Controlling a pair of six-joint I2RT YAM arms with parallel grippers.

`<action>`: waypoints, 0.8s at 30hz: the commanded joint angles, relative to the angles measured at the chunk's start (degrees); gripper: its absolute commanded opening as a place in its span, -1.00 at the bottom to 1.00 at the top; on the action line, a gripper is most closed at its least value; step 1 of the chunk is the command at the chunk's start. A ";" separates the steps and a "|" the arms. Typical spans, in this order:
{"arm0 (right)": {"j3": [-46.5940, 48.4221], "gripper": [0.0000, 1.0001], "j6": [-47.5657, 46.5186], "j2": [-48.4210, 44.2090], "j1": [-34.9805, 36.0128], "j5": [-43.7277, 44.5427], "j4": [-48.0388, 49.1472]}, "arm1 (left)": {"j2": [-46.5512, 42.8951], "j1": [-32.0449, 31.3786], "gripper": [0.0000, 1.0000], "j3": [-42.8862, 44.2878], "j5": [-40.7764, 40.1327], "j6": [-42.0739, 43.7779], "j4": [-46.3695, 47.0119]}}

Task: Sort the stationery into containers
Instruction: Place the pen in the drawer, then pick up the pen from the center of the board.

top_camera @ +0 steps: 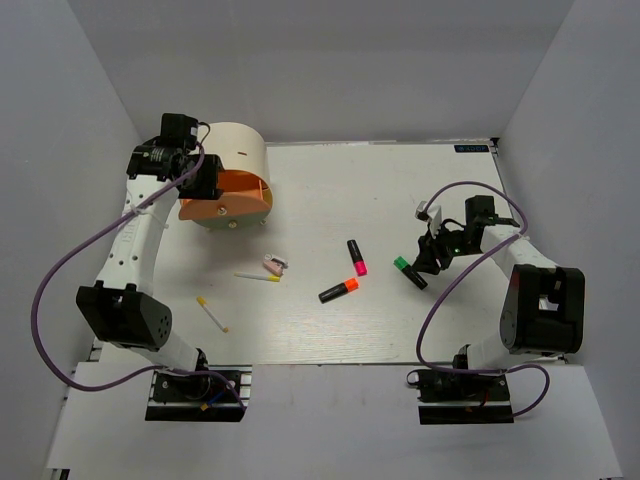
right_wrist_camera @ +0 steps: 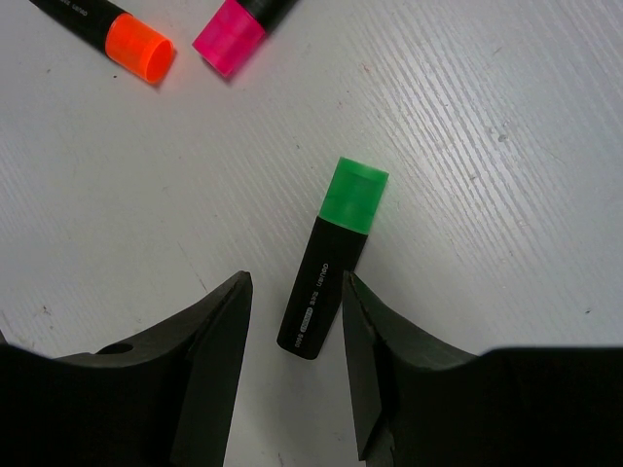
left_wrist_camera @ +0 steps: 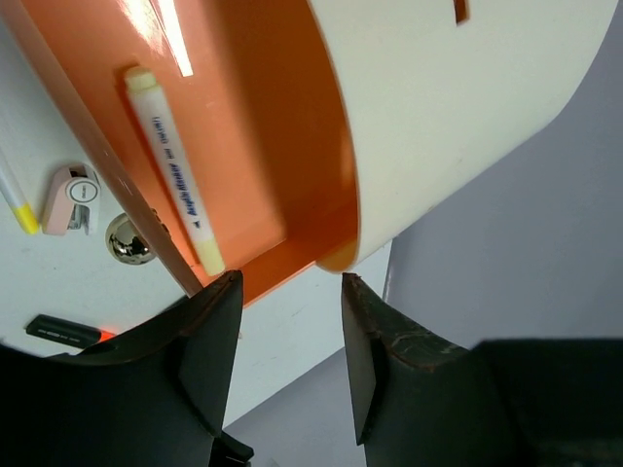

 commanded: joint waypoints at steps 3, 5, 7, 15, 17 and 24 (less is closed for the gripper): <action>0.00 -0.04 -0.45 -2.21 -0.05 -0.77 0.31 | -4.23 -0.51 0.11 1.74 0.04 1.29 2.28; 0.35 -0.04 -0.54 -2.30 0.13 -1.12 0.05 | -5.64 -0.51 0.11 2.36 -0.75 3.40 2.99; 1.66 -0.04 -0.81 -1.78 0.31 -2.17 -0.65 | -6.70 -0.51 0.11 3.06 -1.54 7.70 4.30; 13.16 0.35 -3.00 0.42 7.15 -4.80 -5.57 | -21.52 -0.51 0.41 -8.17 8.16 47.02 27.84; 14.32 0.52 -1.87 0.34 11.71 -5.34 -4.44 | -23.39 -0.51 0.54 -10.46 11.71 51.56 27.97; 23.63 0.81 1.21 6.48 30.78 -2.97 0.55 | -31.37 -0.51 0.71 -19.25 14.29 61.95 13.74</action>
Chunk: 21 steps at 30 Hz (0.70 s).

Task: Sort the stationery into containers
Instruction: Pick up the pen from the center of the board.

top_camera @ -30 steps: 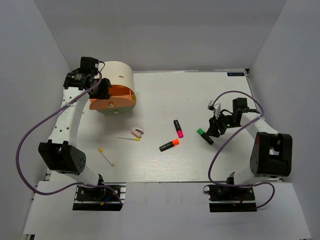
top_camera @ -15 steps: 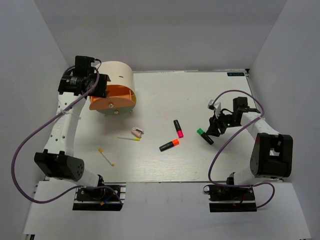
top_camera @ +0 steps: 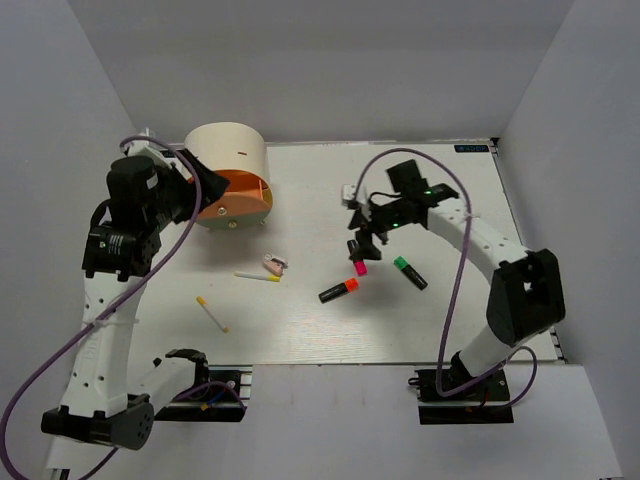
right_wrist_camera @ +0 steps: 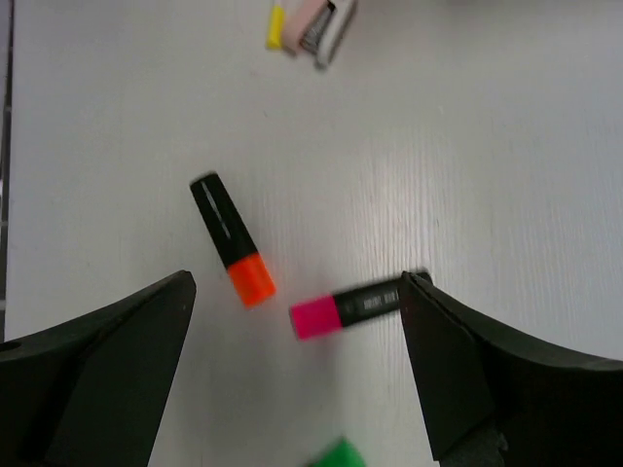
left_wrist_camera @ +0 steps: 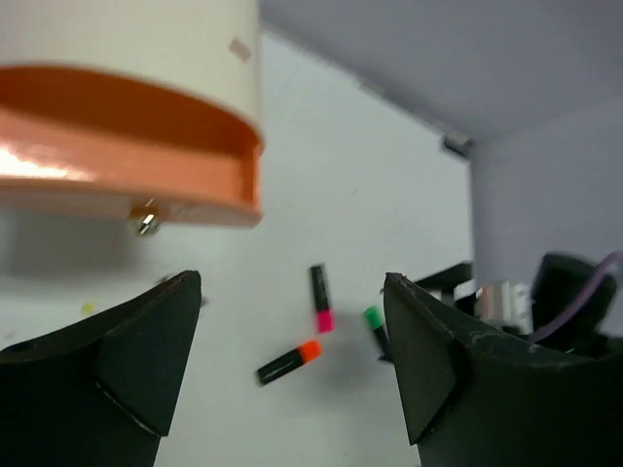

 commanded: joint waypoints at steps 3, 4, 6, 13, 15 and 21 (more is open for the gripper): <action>4.63 0.81 6.91 5.08 14.26 9.70 11.61 | -6.75 -0.12 0.71 -8.89 -2.47 9.76 -11.53; 4.80 0.81 7.71 6.56 15.58 10.96 14.36 | -8.94 -0.12 0.73 -9.86 -3.01 9.76 -12.24; 6.65 0.76 8.76 10.07 19.88 12.54 16.84 | -10.98 -0.12 0.73 -11.88 -3.71 9.76 -14.26; 11.48 0.26 12.11 17.73 28.85 16.24 23.96 | -18.45 -0.12 0.73 -15.14 -7.40 9.76 -18.66; 15.32 -0.02 12.02 21.67 30.09 15.29 22.65 | -19.77 0.50 0.73 -15.76 -8.11 9.76 -19.62; 21.77 -0.29 11.59 27.84 32.55 15.10 20.54 | -23.82 1.12 0.73 -17.87 -10.83 8.62 -21.48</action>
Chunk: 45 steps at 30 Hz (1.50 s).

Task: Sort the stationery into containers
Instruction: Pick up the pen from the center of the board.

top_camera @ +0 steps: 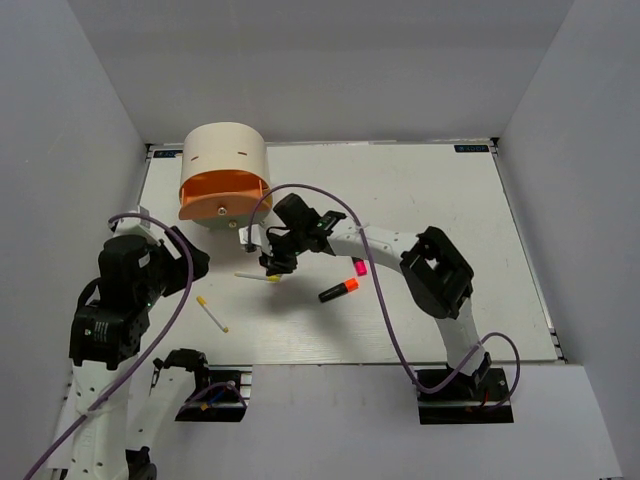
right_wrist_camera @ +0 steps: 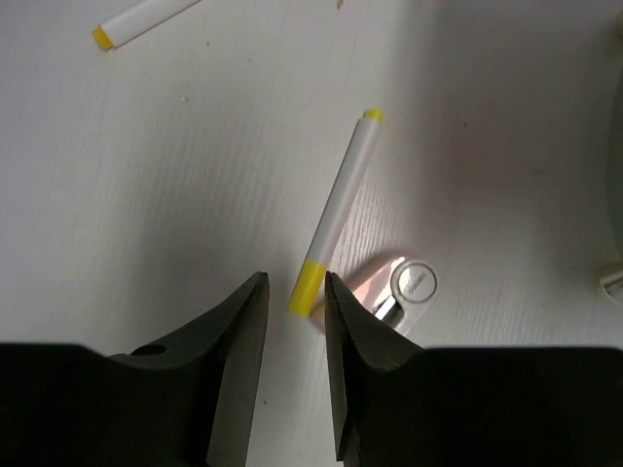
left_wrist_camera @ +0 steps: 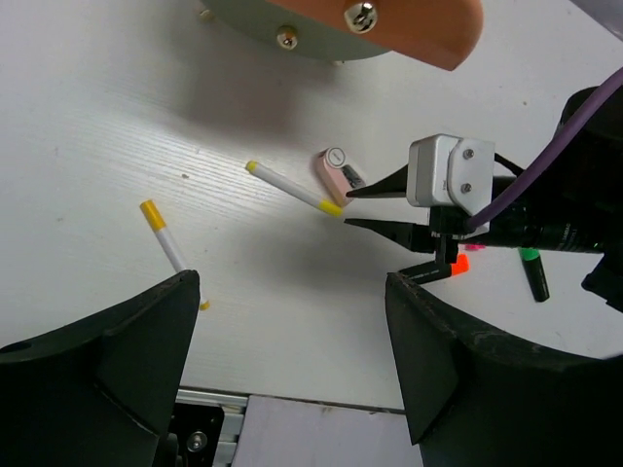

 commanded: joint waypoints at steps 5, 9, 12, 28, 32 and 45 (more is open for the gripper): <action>6.72 -0.25 0.15 5.06 3.10 2.23 0.55 | -2.85 0.33 0.73 -2.66 -3.03 -2.07 -3.21; 9.62 -0.22 1.91 8.32 3.89 4.52 1.35 | -4.42 0.33 0.73 -4.24 -3.56 -3.13 -4.44; 10.68 -0.19 2.35 10.17 4.25 6.36 2.40 | -5.13 0.33 0.73 -4.86 -3.56 -3.75 -5.49; 12.17 -0.14 3.59 14.38 4.34 12.88 2.24 | -8.03 0.33 0.73 -10.04 -3.57 -6.12 -6.64; 16.03 -0.20 0.61 17.45 4.51 8.76 -5.49 | -9.34 0.33 0.73 -12.77 -2.95 -8.67 -5.51; 10.53 -0.84 -5.22 14.85 4.34 4.26 -23.00 | -8.82 0.33 0.81 -21.19 -2.95 -15.79 -1.11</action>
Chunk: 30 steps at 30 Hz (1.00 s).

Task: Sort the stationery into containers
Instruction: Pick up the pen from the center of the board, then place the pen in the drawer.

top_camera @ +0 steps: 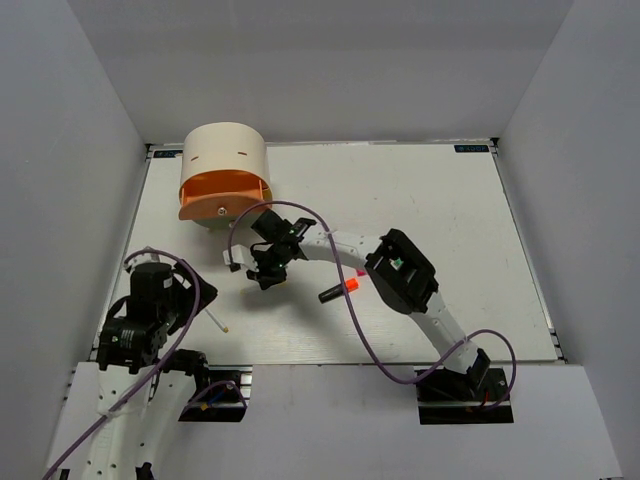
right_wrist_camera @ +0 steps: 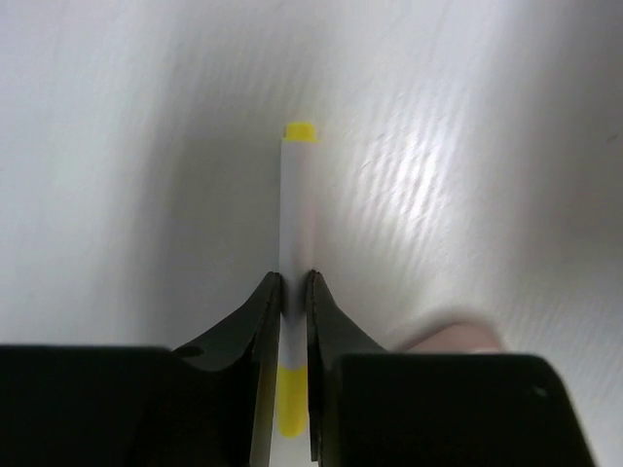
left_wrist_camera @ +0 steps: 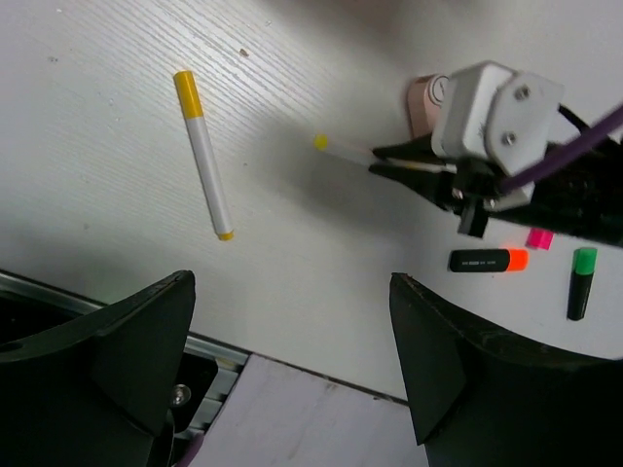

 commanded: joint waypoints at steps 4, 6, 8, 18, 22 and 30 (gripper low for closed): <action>-10.63 -1.00 1.53 -6.91 -0.89 -0.65 -8.78 | 1.01 0.33 0.81 -7.32 1.73 -7.34 7.00; -12.40 -1.00 2.50 -10.87 -1.59 -2.24 -8.87 | 1.80 0.33 0.81 -10.39 2.43 -9.37 9.27; -14.25 -1.00 3.90 -16.67 -2.29 -4.78 -8.70 | 2.50 0.33 0.81 -11.90 4.02 -12.17 11.30; -19.09 -1.00 8.04 -36.79 -7.22 -6.29 -3.43 | 10.85 0.33 0.76 -14.19 0.26 -21.06 15.09; -14.53 -1.00 8.65 -38.75 -8.27 -5.15 1.83 | 11.91 0.33 0.76 -14.72 -1.68 -22.30 14.39; 14.55 -1.00 7.16 -22.07 -8.45 -1.11 4.75 | 13.49 0.33 0.76 -14.72 -6.43 -24.67 13.24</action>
